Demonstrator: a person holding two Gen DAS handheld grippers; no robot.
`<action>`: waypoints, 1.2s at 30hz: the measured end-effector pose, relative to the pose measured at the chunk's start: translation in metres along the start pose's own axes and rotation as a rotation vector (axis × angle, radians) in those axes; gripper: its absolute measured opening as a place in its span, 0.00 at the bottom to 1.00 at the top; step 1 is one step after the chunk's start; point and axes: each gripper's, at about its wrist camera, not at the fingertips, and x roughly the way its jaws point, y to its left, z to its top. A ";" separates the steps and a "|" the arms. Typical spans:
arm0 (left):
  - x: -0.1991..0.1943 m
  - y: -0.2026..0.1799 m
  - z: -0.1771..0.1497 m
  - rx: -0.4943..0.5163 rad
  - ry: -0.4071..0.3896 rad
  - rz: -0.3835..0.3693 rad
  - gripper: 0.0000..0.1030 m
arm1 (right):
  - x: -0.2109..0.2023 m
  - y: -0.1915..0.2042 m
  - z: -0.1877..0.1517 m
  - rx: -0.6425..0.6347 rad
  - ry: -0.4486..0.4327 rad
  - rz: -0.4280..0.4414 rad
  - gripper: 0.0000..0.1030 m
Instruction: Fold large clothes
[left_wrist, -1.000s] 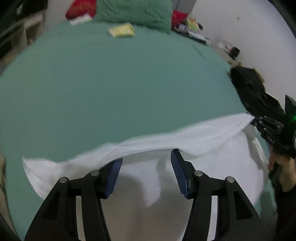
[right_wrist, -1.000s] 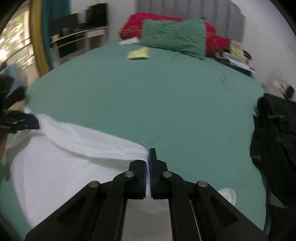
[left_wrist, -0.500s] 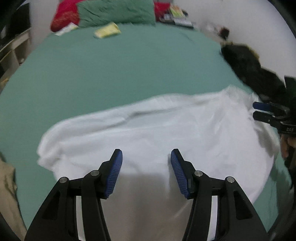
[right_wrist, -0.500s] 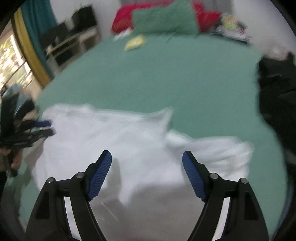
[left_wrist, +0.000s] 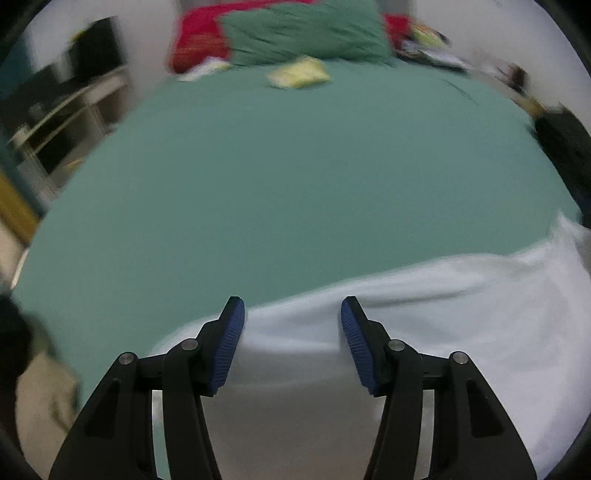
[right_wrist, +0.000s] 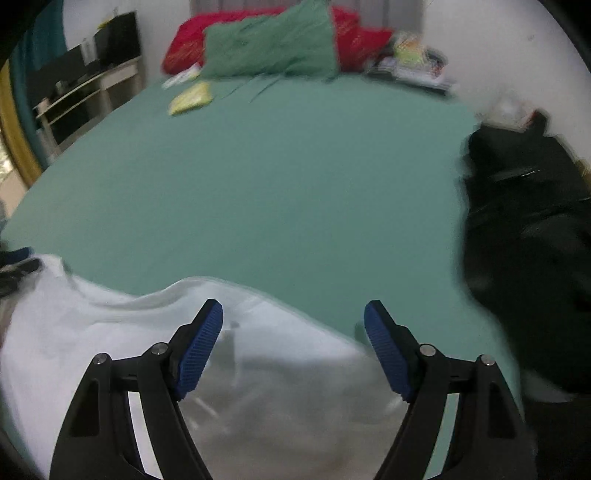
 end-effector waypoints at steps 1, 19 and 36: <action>-0.008 0.016 -0.004 -0.037 -0.011 0.004 0.56 | -0.013 -0.006 -0.005 0.022 -0.020 -0.005 0.77; -0.092 0.037 -0.181 -0.165 0.120 -0.146 0.24 | -0.096 -0.017 -0.181 0.296 0.107 0.216 0.14; -0.197 0.051 -0.262 -0.252 0.201 -0.169 0.03 | -0.185 -0.008 -0.247 0.256 0.141 0.191 0.11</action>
